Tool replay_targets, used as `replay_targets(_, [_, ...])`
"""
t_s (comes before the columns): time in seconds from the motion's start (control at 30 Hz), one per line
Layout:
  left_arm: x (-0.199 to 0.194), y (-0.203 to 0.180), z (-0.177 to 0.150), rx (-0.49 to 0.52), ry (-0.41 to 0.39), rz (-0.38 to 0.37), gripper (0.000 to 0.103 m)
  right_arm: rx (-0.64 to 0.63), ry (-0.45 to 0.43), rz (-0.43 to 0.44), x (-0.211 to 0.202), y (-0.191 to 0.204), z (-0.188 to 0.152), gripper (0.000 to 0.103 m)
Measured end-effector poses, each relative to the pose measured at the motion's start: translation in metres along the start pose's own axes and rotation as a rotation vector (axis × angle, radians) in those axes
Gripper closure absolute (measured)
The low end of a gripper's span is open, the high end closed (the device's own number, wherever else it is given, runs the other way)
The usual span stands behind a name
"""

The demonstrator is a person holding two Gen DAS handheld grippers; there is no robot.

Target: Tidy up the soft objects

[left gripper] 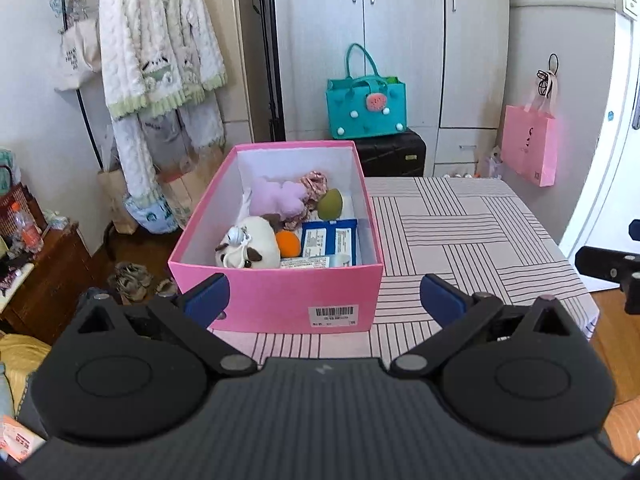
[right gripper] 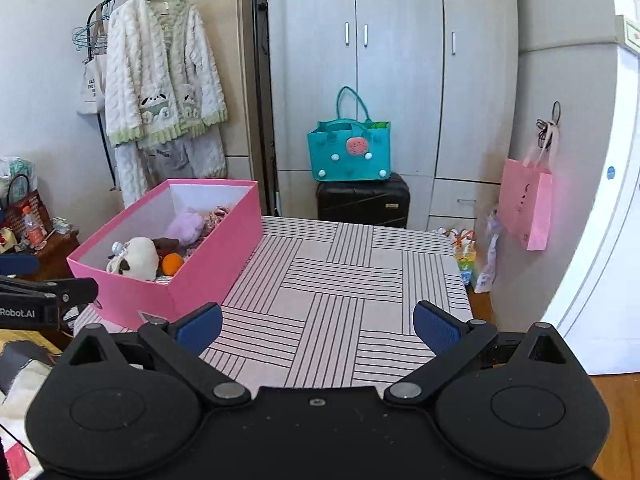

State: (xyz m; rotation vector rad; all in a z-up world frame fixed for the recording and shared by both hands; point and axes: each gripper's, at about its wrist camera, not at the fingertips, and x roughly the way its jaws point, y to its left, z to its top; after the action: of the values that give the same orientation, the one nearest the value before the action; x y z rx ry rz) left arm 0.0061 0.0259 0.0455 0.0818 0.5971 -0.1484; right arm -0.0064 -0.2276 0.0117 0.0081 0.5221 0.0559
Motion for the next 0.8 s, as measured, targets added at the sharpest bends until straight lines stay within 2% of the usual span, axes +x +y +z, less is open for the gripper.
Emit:
replay_targets(0.13, [-0.005,-0.005,-0.005,0.015,-0.033,0.018,0.0,-0.026,-0.034,-0.028,-0.004,0.005,-0.007,0.0])
replay_targets(0.27, [-0.005,-0.007,-0.01,0.008,-0.042,-0.006,0.0,-0.013,-0.049,0.015,-0.006,0.005,-0.011,0.0])
replay_targets(0.33, [-0.004,-0.011,-0.013,0.008,-0.064,0.01,0.0,-0.017,-0.053,0.018,-0.006,0.006,-0.014,0.0])
replay_targets(0.4, [-0.005,-0.016,-0.018,0.025,-0.09,0.039,0.0,-0.034,-0.055,0.007,-0.005,0.009,-0.015,0.0])
replay_targets(0.53, [0.0,-0.02,-0.022,0.017,-0.075,0.02,0.0,-0.057,-0.063,-0.023,-0.006,0.015,-0.019,0.0])
replay_targets(0.7, [0.002,-0.019,-0.026,0.002,-0.083,0.048,0.0,-0.058,-0.073,-0.071,-0.006,0.017,-0.023,0.0])
replay_targets(0.8, [0.006,-0.013,-0.028,-0.033,-0.089,0.033,0.0,-0.047,-0.069,-0.089,-0.004,0.016,-0.025,0.0])
